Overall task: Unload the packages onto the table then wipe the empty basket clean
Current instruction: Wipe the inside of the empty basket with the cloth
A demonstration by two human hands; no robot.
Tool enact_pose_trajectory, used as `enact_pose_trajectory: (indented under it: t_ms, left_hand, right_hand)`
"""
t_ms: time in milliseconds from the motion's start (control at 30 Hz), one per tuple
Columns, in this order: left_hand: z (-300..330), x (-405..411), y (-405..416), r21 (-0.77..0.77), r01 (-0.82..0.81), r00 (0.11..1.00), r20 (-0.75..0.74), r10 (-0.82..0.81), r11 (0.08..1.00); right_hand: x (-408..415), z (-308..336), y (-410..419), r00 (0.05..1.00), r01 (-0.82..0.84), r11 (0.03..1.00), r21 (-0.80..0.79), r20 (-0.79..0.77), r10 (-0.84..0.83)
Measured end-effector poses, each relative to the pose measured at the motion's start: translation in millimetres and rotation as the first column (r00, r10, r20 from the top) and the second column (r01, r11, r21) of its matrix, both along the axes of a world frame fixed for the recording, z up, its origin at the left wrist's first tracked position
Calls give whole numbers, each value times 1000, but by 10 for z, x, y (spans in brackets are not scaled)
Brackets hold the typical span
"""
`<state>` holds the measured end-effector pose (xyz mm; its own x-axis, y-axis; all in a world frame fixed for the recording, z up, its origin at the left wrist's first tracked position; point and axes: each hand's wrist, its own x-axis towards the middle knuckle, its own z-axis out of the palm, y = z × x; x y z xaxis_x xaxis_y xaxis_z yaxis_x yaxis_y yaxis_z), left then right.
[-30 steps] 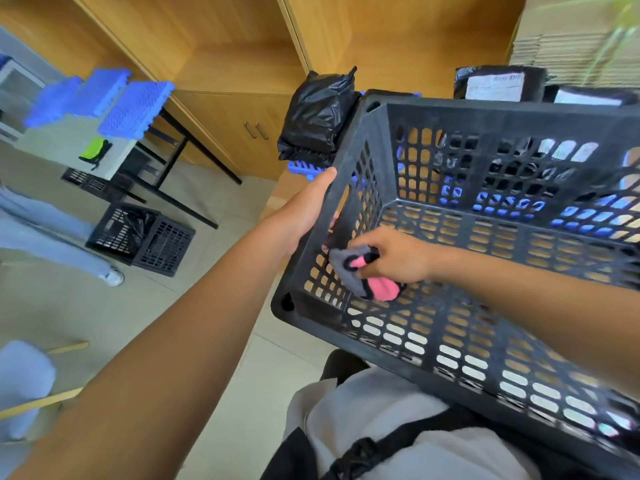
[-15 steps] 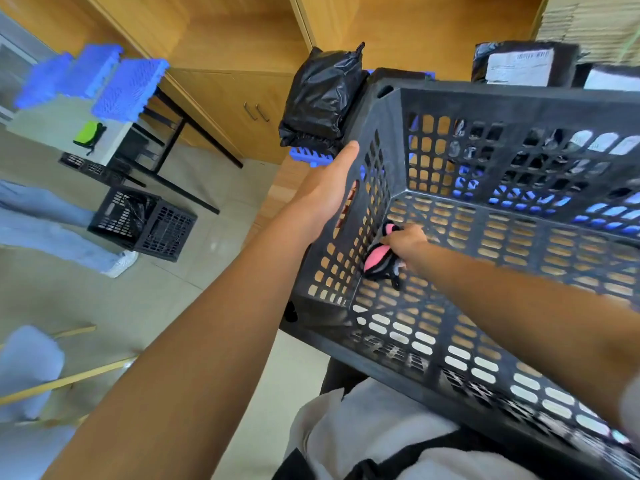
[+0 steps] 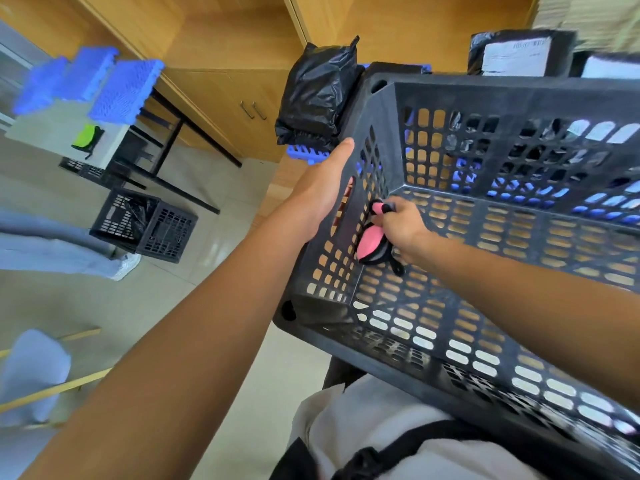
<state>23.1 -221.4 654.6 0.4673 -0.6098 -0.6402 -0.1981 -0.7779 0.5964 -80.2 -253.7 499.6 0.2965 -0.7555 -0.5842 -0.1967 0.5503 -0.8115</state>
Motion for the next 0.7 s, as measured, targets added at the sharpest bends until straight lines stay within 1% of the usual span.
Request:
enact_pose_trajectory:
  t_ms: [167,300,367,433,500,567,633,700]
  left_hand:
    - [-4,21,-11,-30,17,1000,-8,-18,999]
    - [14,15,-5,-40,37,999,0,-37,999]
    - [2,19,-8,-52,33,999,1,-33,998]
    - [-12,28,-23,-67,44,999,5,-44,997]
    - [-18,26,-25,-70,64,998,-9,-64,996]
    - [-8,18,-31,-55,86,996,-11,-87,995]
    - [12,19,-113,-22,98,995,29,-98,995]
    - [56,-7,-210,-1,108,990,86,-108,994]
  right_hand:
    - [20,265,104,997,39,989,-145,67,-30]
    - [4,547,176,990,71,955,-288,134,-33]
    - [-22,642,249,987,49,924,-380,160,13]
    - [-68,721,308,970,-36,907,-419,205,133]
    - [-166,715,326,925,-164,908,-386,259,278]
    - [-293,661,282,887,-283,900,-333,266,378]
    - [-415,568,176,898,-318,919,-235,237,371]
    - [-499,455,50,945,-259,958,-123,174,278]
